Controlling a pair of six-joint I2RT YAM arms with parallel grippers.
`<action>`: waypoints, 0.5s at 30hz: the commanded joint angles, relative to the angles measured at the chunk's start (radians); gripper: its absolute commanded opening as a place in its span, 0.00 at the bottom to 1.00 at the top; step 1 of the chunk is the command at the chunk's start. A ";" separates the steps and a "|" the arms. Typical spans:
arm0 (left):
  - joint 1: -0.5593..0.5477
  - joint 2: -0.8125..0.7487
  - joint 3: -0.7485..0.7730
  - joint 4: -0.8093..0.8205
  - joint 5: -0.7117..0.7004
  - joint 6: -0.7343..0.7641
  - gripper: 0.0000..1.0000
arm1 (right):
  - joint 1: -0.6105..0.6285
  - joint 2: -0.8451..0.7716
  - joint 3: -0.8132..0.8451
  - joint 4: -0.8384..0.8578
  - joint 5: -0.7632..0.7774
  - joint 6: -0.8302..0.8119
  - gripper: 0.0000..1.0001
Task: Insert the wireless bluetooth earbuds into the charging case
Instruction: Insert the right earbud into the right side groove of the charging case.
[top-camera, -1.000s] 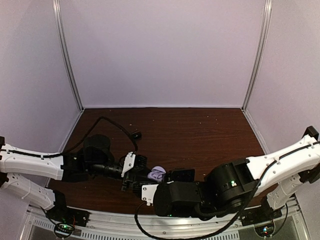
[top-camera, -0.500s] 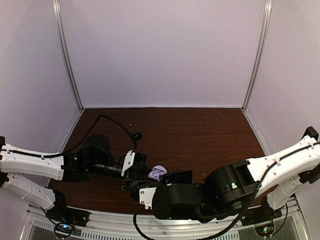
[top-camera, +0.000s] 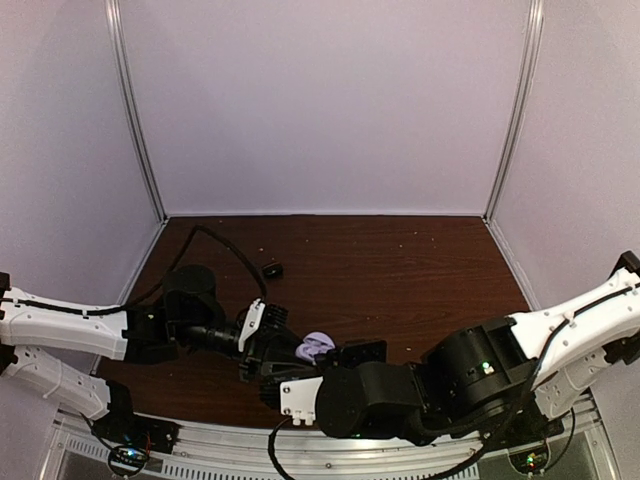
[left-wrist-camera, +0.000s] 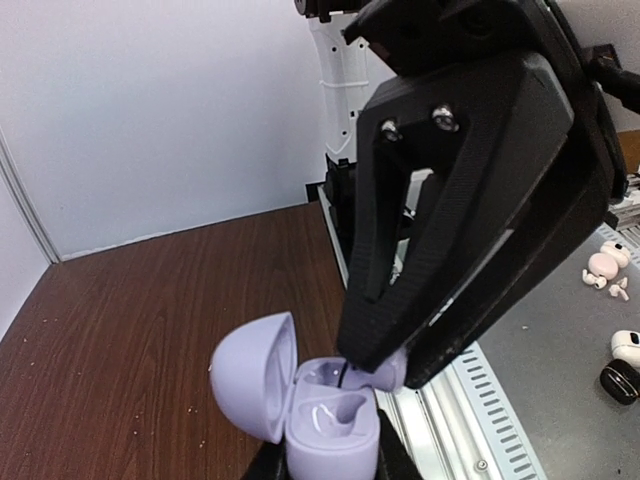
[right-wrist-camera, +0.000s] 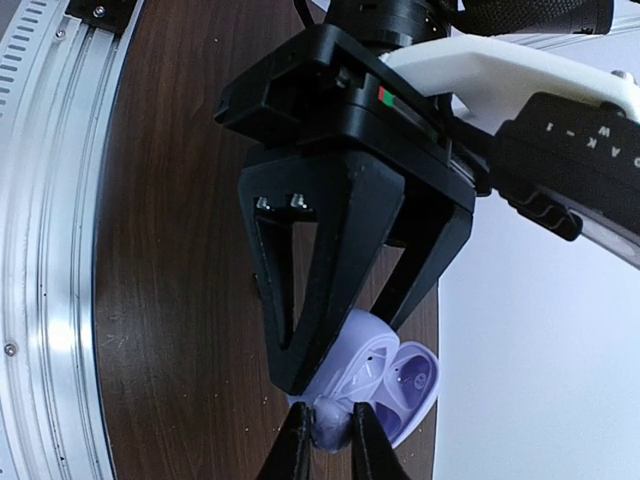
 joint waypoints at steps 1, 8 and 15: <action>-0.008 -0.022 0.005 0.117 0.064 -0.019 0.00 | -0.002 -0.033 -0.017 0.072 -0.005 -0.012 0.13; -0.008 -0.035 -0.003 0.122 0.063 -0.026 0.00 | -0.003 -0.046 -0.034 0.088 0.010 -0.023 0.21; -0.007 -0.042 -0.011 0.132 0.035 -0.043 0.00 | -0.004 -0.062 -0.038 0.097 0.030 -0.024 0.32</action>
